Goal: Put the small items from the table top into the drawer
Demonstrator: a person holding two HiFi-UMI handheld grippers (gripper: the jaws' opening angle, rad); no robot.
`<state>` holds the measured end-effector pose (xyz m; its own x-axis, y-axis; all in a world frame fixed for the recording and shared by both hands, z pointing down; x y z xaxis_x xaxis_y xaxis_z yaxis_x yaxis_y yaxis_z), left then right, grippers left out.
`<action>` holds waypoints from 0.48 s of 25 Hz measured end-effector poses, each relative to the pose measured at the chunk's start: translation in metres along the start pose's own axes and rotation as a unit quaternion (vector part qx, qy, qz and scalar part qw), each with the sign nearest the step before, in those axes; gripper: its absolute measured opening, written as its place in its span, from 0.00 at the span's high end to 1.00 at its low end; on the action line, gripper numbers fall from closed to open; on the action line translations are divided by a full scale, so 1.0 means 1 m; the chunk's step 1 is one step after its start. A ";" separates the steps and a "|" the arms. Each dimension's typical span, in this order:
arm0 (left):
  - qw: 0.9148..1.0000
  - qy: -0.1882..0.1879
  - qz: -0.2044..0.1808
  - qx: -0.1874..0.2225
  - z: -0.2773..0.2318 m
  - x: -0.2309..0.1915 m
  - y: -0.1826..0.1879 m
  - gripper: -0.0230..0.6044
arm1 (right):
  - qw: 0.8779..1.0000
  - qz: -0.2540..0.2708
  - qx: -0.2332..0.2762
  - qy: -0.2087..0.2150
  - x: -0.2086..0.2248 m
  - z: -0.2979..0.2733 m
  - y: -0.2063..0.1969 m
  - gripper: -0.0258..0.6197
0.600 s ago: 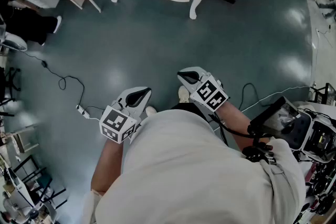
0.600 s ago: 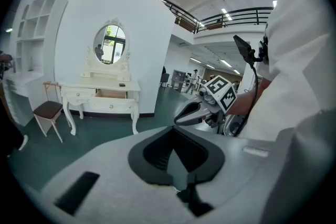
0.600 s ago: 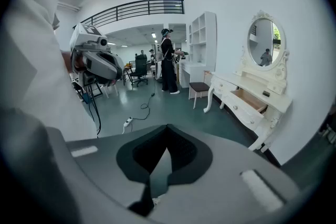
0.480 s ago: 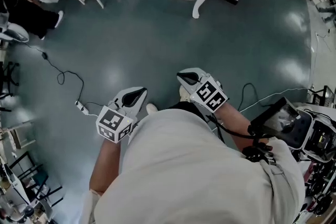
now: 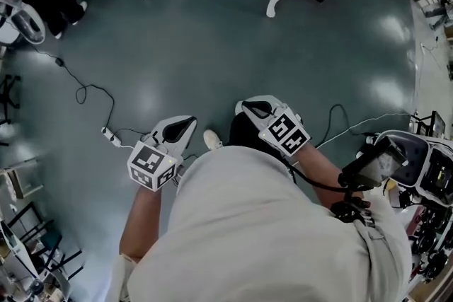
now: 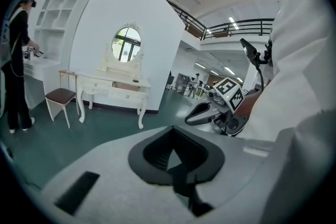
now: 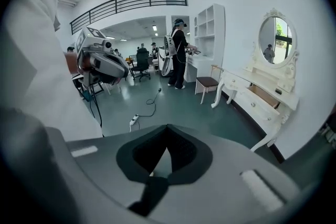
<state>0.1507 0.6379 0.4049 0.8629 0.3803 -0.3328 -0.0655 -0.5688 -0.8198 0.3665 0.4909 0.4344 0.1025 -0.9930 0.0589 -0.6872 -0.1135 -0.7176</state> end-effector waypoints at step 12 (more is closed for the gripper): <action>1.000 -0.003 0.003 0.015 -0.026 -0.089 0.053 0.96 | 0.999 -0.031 0.005 -0.015 0.085 -0.057 0.056 0.82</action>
<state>0.0830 0.5550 0.4029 0.8591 0.3821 -0.3406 -0.0859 -0.5483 -0.8318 0.2959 0.3978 0.4384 0.1676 -0.9824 0.0827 -0.6720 -0.1752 -0.7195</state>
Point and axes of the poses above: the fingertips, and each gripper's own axes: z backward along the fingers, x to its right, y out of its top, the point moved 10 cm from there along z, backward along the fingers, and after that the axes turned 2 degrees about -x, right-handed, at the moved point
